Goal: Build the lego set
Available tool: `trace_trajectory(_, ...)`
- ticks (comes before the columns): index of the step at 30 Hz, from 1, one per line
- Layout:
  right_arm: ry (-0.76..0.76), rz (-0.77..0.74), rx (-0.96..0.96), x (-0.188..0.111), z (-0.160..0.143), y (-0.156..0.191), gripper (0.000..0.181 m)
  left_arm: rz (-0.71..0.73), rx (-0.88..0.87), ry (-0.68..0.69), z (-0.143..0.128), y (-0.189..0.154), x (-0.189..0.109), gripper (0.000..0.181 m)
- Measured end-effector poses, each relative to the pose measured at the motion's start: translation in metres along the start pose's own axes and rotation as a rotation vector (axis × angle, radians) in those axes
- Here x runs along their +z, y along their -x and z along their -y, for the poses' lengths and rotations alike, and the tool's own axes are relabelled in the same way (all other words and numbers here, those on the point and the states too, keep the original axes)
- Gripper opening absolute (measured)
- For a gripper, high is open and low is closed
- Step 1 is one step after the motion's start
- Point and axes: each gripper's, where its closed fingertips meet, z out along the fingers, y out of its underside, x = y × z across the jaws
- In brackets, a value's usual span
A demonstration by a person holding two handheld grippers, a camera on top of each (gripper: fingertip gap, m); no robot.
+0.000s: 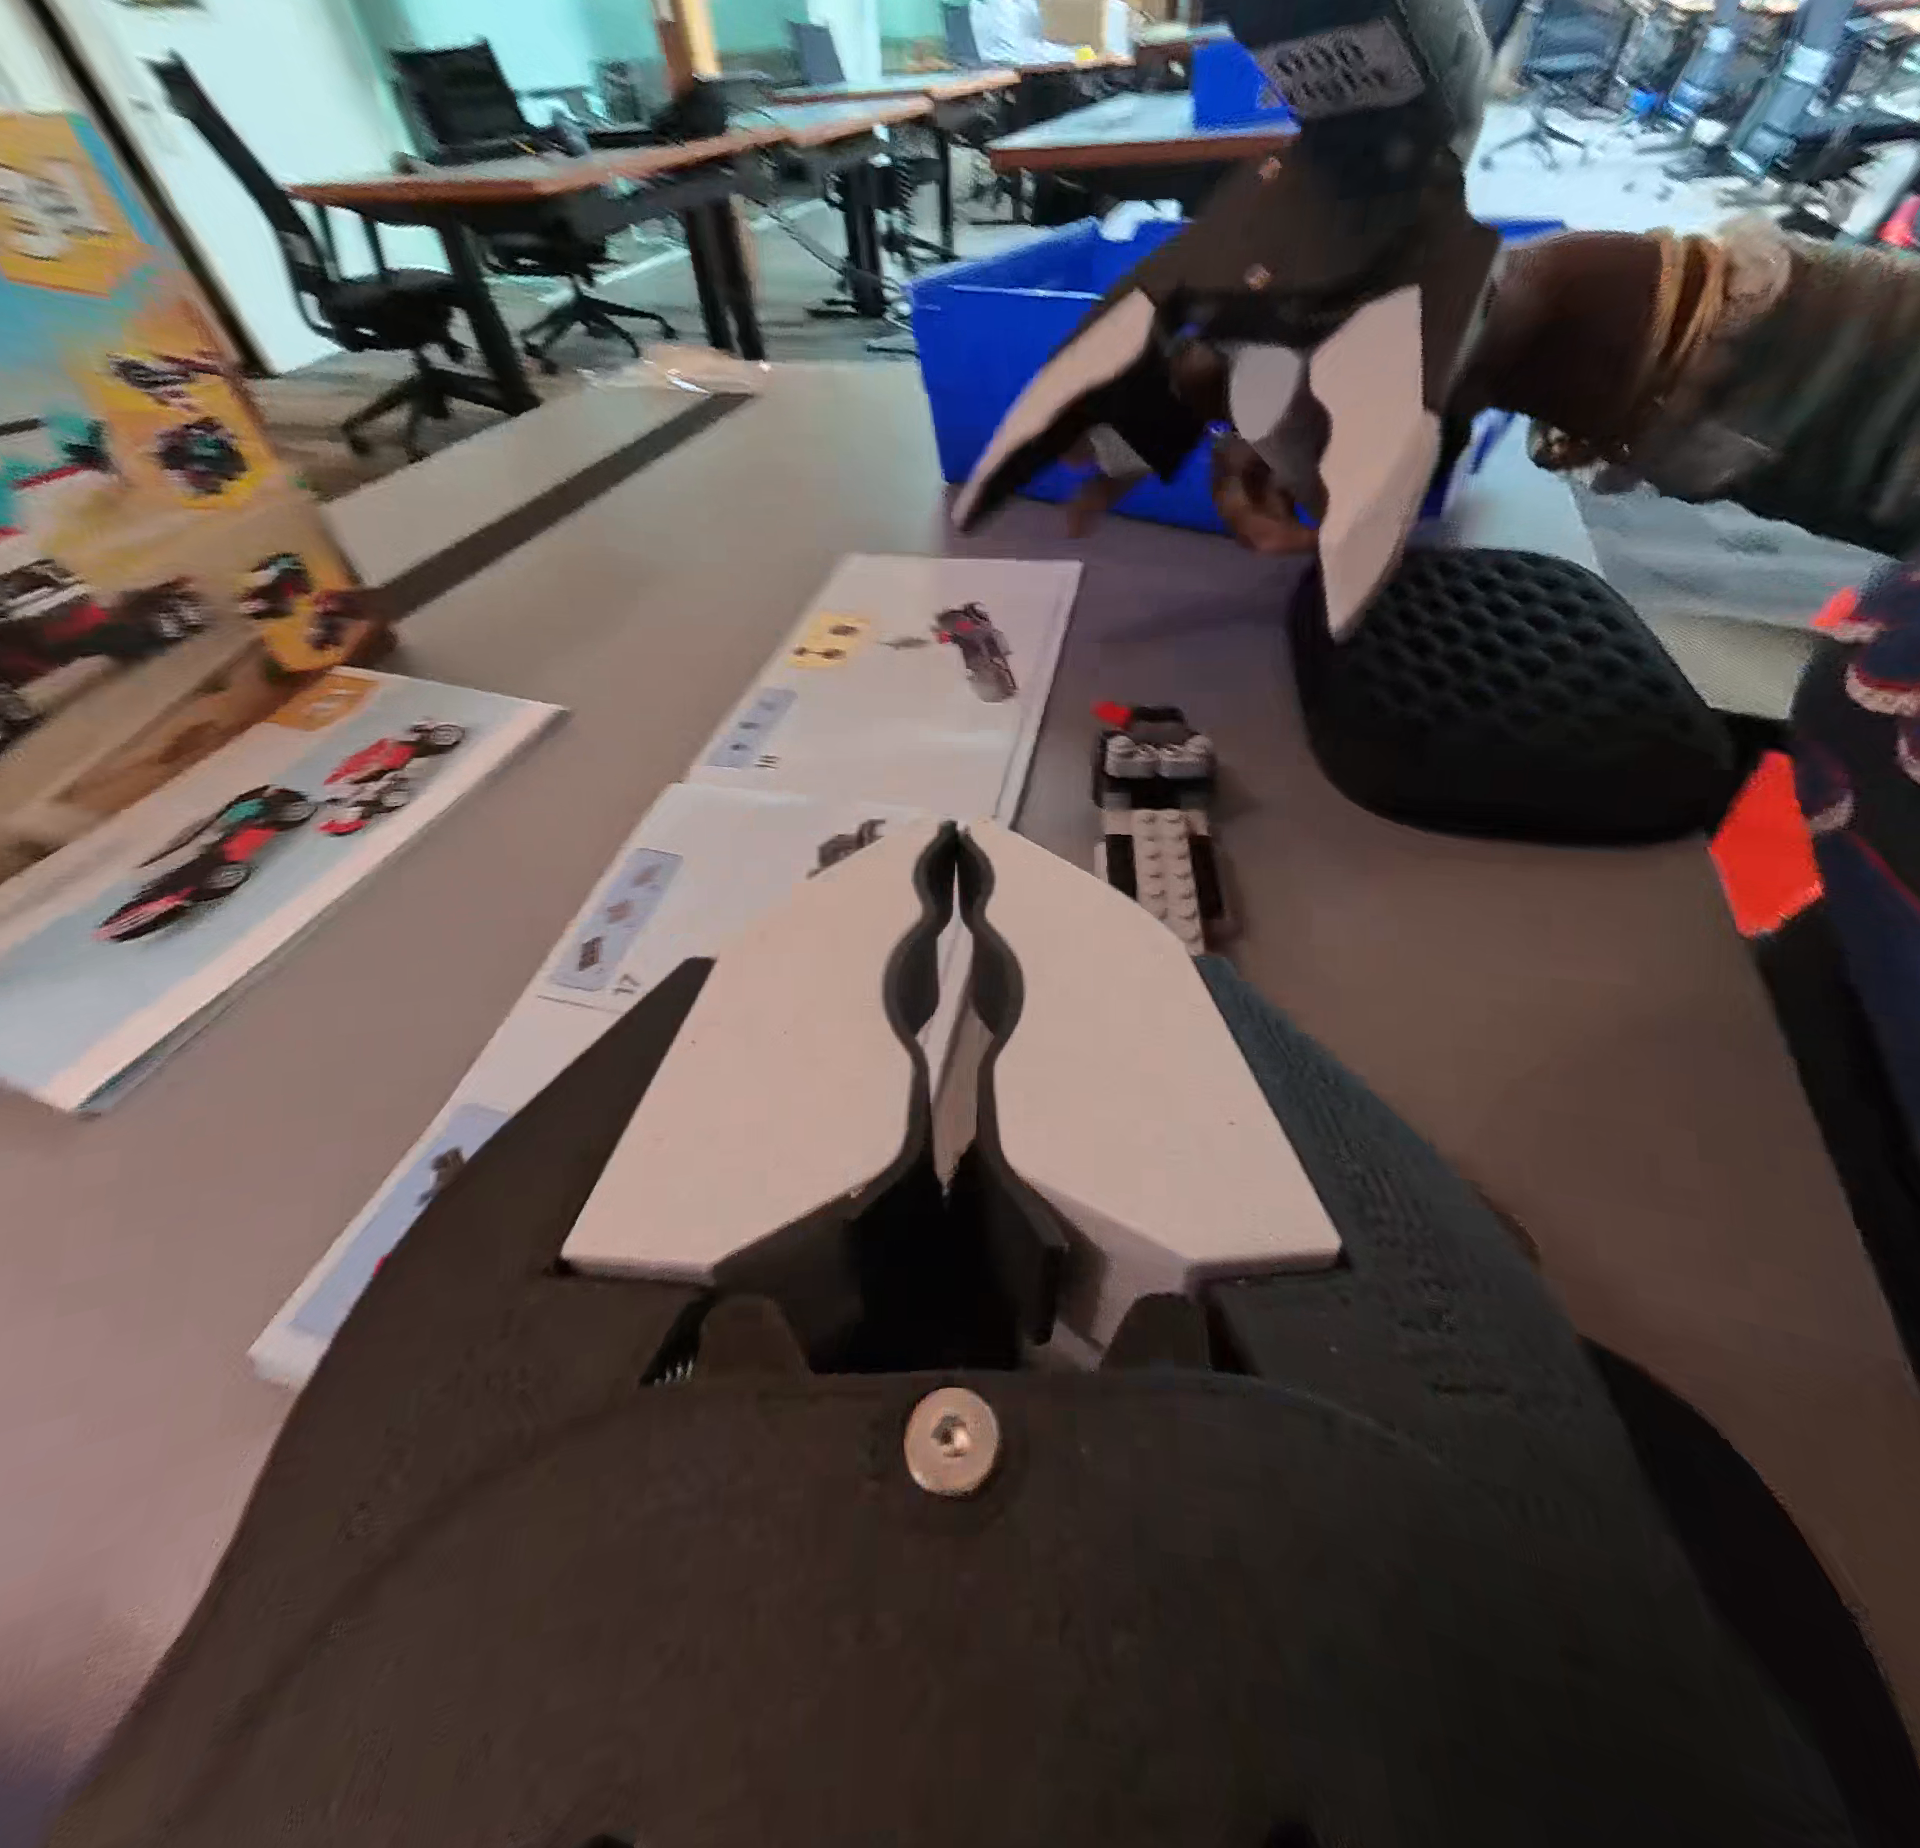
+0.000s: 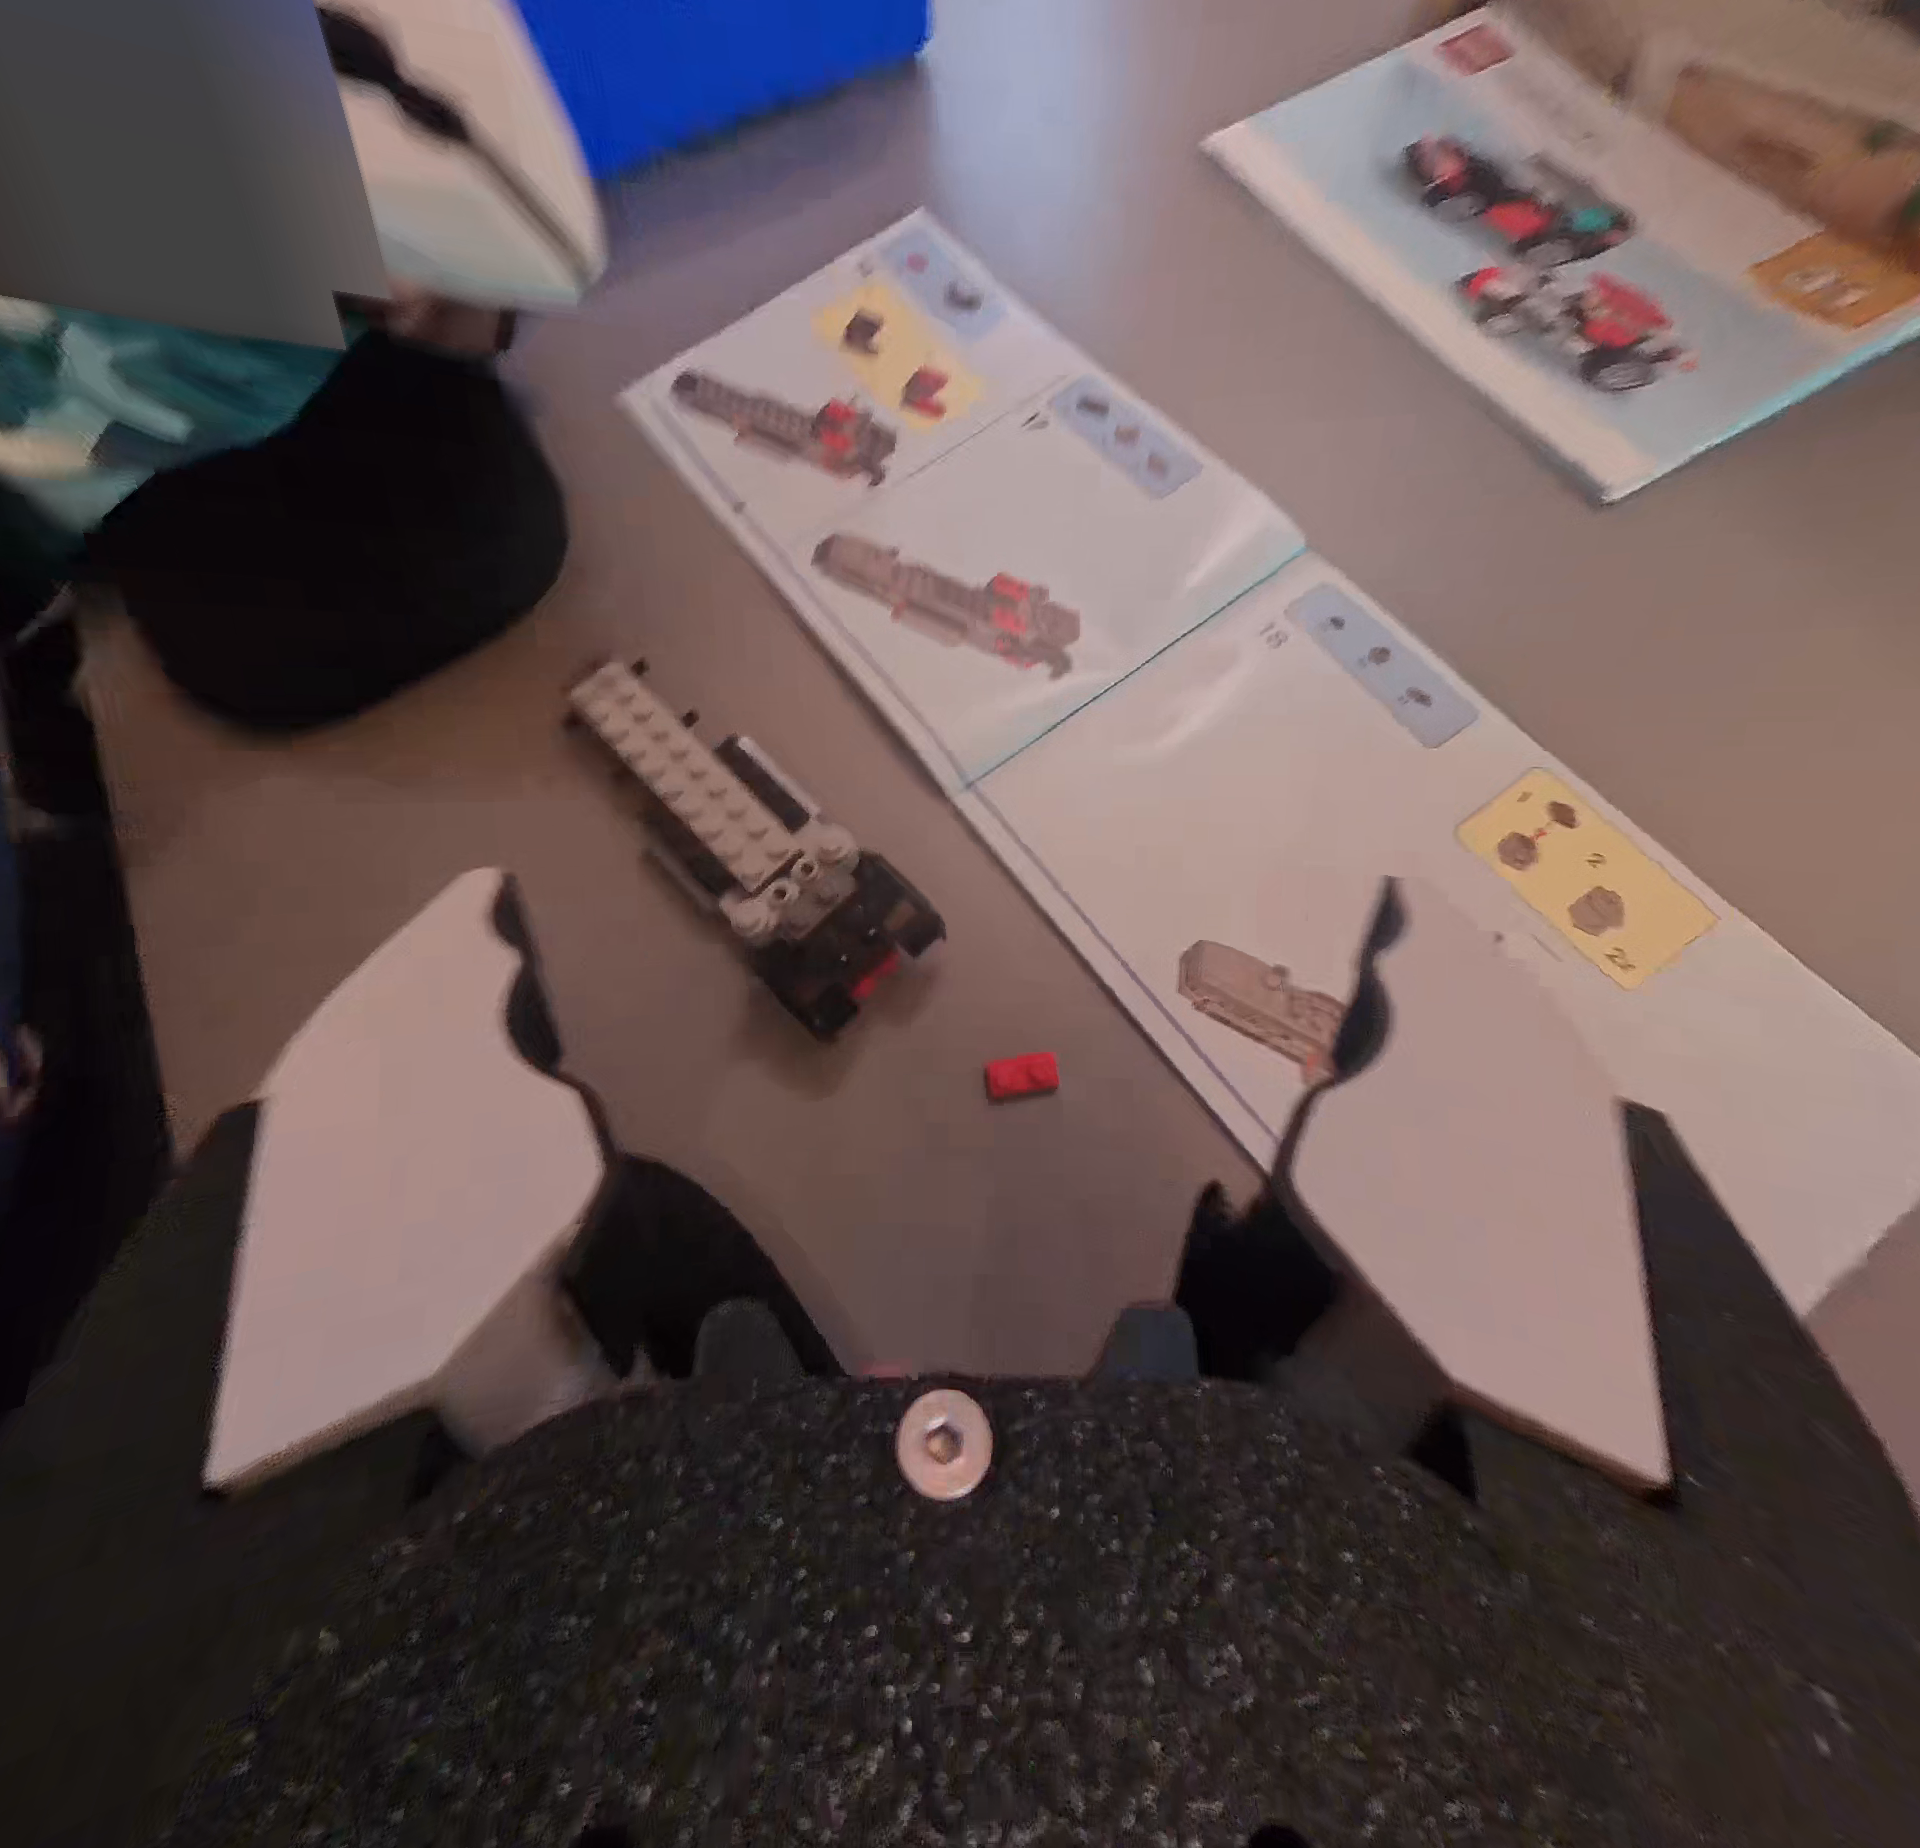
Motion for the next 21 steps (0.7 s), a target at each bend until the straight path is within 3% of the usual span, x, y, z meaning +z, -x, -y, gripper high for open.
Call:
trace_trajectory(5, -0.118, -0.118, 0.001, -0.012, 0.024, -0.011, 0.147, -0.086, 0.052, 0.015, -0.001, -0.016, 0.003, 0.000)
trace_trajectory(6, -0.134, -0.151, -0.018, -0.016, 0.028, -0.014, 0.133, -0.107, 0.052, 0.009, -0.001, -0.019, 0.003, 0.000)
trace_trajectory(7, -0.137, -0.162, -0.044, -0.022, 0.030, -0.014, 0.087, -0.151, 0.058, -0.003, 0.001, -0.026, 0.001, 0.000)
trace_trajectory(8, -0.137, -0.135, -0.078, -0.026, 0.032, -0.008, 0.021, -0.212, 0.071, -0.025, 0.005, -0.036, -0.001, 0.000)
trace_trajectory(9, -0.162, -0.114, -0.100, -0.030, 0.036, -0.003, 0.003, -0.262, 0.084, -0.053, 0.009, -0.044, -0.003, 0.000)
trace_trajectory(10, -0.192, -0.118, -0.102, -0.033, 0.041, -0.001, 0.001, -0.296, 0.091, -0.073, 0.011, -0.050, -0.005, 0.000)
trace_trajectory(16, -0.236, -0.136, -0.112, -0.036, 0.039, 0.000, 0.010, -0.301, 0.109, -0.062, 0.010, -0.053, -0.003, 0.000)
trace_trajectory(18, -0.250, -0.158, -0.113, -0.032, 0.037, -0.002, 0.045, -0.268, 0.106, -0.073, 0.012, -0.049, -0.001, 0.010)
trace_trajectory(21, -0.306, -0.181, -0.083, -0.021, 0.037, -0.005, 0.118, -0.213, -0.018, -0.128, 0.037, -0.045, -0.005, 0.081)
